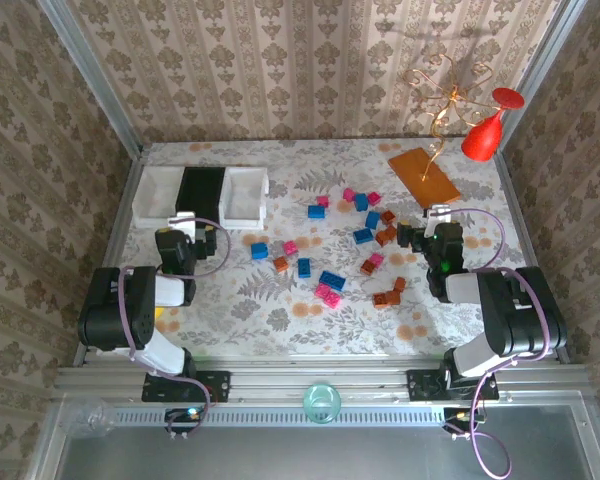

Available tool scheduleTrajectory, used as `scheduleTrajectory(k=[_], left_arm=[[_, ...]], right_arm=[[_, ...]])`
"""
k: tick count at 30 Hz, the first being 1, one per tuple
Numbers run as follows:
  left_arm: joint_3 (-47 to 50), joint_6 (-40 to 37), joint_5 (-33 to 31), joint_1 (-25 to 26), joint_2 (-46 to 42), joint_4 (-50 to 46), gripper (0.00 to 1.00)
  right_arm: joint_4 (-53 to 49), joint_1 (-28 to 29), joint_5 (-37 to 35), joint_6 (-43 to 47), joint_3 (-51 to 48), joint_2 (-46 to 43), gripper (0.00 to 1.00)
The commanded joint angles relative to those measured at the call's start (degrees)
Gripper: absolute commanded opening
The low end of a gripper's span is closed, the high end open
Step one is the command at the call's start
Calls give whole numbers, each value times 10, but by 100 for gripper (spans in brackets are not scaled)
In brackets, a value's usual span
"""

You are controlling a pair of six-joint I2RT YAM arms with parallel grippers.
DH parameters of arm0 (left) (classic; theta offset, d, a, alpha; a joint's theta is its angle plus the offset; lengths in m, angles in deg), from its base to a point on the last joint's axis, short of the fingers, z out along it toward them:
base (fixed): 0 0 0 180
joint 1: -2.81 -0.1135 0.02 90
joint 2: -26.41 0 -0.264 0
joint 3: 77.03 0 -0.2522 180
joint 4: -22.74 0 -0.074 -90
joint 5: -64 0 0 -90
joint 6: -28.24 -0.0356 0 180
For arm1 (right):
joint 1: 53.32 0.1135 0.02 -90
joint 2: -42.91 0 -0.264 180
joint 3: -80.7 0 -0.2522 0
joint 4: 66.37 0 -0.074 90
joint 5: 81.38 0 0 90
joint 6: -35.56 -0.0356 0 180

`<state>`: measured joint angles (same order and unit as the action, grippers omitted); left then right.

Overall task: Sort the legos into containers by color
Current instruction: Move the container to the top-center of the table.

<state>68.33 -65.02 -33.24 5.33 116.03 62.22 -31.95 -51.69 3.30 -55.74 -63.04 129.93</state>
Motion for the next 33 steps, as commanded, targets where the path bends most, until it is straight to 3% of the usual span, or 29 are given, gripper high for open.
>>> scheduleTrajectory(k=[1, 27, 33], left_arm=[[-10, -2, 7, -3, -2, 11, 100], [-11, -1, 8, -5, -3, 10, 100], [0, 6, -23, -2, -33, 2, 100]], right_arm=[[3, -3, 8, -3, 10, 5, 100], [6, -3, 7, -3, 8, 5, 100], [2, 7, -13, 3, -5, -34, 100]])
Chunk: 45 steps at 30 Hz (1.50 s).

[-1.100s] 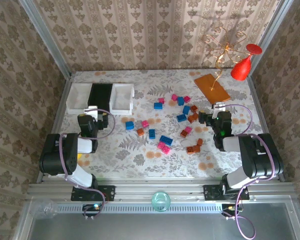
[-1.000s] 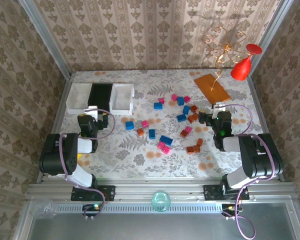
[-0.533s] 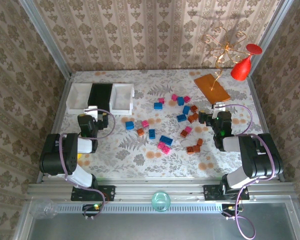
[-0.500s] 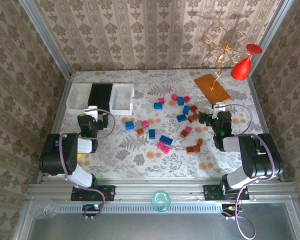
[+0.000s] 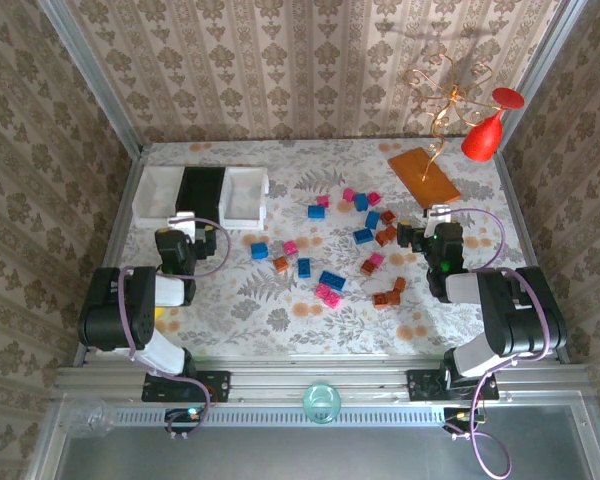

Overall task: Sort the legos into containers by color
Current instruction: Move the container to the top-center of the table.

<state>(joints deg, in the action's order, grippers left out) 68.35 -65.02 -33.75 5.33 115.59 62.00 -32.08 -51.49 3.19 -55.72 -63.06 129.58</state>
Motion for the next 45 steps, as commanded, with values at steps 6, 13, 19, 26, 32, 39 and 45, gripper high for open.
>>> scheduleTrajectory(k=[6, 13, 19, 26, 32, 39, 45], left_arm=[[-27, 93, -117, -4, -203, -183, 100], [-114, 160, 118, -6, -221, -328, 100], [-330, 147, 139, 33, -30, -531, 97], [-504, 125, 156, 48, 145, -663, 75], [-580, 122, 88, 77, 216, -720, 54], [-638, 164, 61, 128, 266, -724, 40], [-729, 196, 65, 168, 325, -744, 37]], right_arm=[[-189, 6, -55, -112, -1, -234, 100], [-315, 98, -7, -216, 14, -366, 94], [-329, 230, -52, -199, 79, -299, 95], [-330, 249, -54, -222, 99, -243, 96], [-348, 251, -62, -230, 95, -235, 96], [-354, 252, -56, -243, 91, -219, 97], [-367, 256, -47, -251, 88, -211, 97]])
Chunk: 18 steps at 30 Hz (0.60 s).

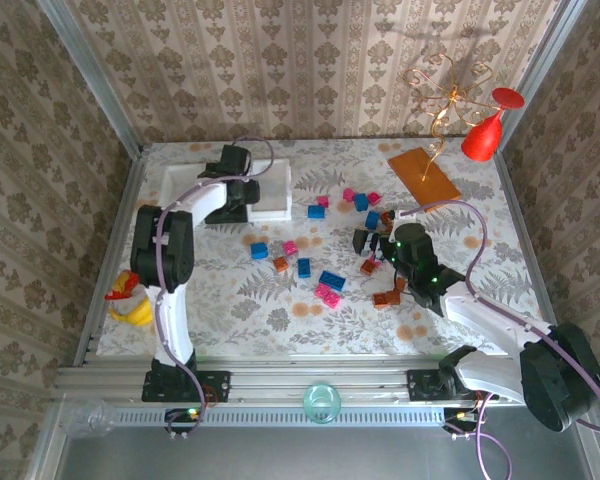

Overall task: Sort the legos into containers by color
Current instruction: Move the container to the top-center of the table.

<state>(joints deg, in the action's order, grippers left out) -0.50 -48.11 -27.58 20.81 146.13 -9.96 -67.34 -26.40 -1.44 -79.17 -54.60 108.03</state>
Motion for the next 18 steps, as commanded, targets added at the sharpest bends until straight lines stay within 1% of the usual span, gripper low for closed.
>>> scheduleTrajectory(k=[1, 3, 6, 8, 10, 12, 14, 18], left_arm=[[-60, 31, 13, 20, 29, -29, 38], [-88, 40, 29, 31, 44, -36, 42], [-117, 39, 24, 43, 41, -48, 55], [-115, 32, 11, 44, 15, -50, 62], [-95, 22, -4, 44, -27, -45, 66], [-42, 10, -15, 46, -83, -23, 69], [52, 12, -15, 47, -160, 12, 73], [243, 54, 0, 50, -286, 65, 79]], right_arm=[[-17, 5, 0, -17, 4, 5, 97], [-23, 6, 2, -17, 7, 6, 97], [-38, 8, 10, -13, 16, 5, 97], [-53, 10, 16, 2, 27, 2, 97], [-69, 14, 23, 21, 40, 3, 97], [-86, 18, 34, 40, 55, 7, 97], [-91, 23, 49, 55, 65, 14, 97], [-82, 35, 67, 61, 76, 40, 97]])
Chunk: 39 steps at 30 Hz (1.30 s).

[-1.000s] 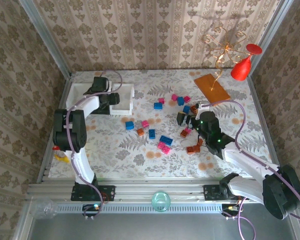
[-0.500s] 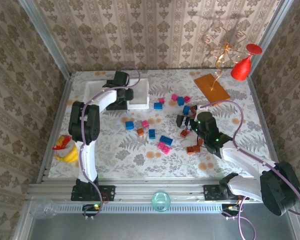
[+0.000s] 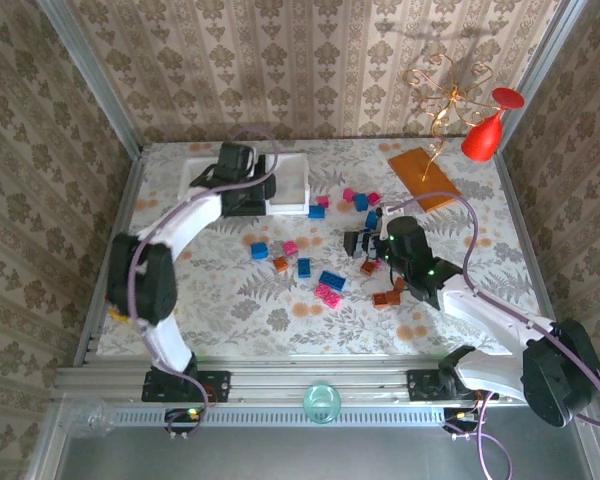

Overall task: Sort the legos into containers by color
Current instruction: Move the container to the top-center of the table, then pick up the lego from the center of the table.

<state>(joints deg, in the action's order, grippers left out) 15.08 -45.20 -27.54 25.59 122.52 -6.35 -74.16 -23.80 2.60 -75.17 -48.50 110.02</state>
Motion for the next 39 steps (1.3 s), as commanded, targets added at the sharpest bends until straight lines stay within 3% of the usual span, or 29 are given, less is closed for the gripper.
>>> scheduleTrajectory(k=[1, 5, 14, 31, 36, 38, 39], left_arm=[[128, 37, 0, 6, -76, 36, 81], [199, 57, -8, 28, -110, 24, 89], [190, 79, -24, 70, -24, 5, 90], [192, 89, -76, 81, 60, 79, 56], [243, 90, -118, 61, -15, 119, 46], [254, 84, -115, 38, -56, 121, 44], [252, 80, -109, 1, -75, 118, 44]], right_arm=[[-11, 13, 31, 23, 18, 29, 97], [0, 29, 52, 36, 28, 64, 96], [94, 115, 109, 104, 1, 101, 97], [124, 146, 92, 106, -17, 100, 97], [129, 150, 89, 101, -20, 101, 97], [129, 152, 89, 100, -19, 102, 97], [130, 154, 90, 100, -18, 103, 97]])
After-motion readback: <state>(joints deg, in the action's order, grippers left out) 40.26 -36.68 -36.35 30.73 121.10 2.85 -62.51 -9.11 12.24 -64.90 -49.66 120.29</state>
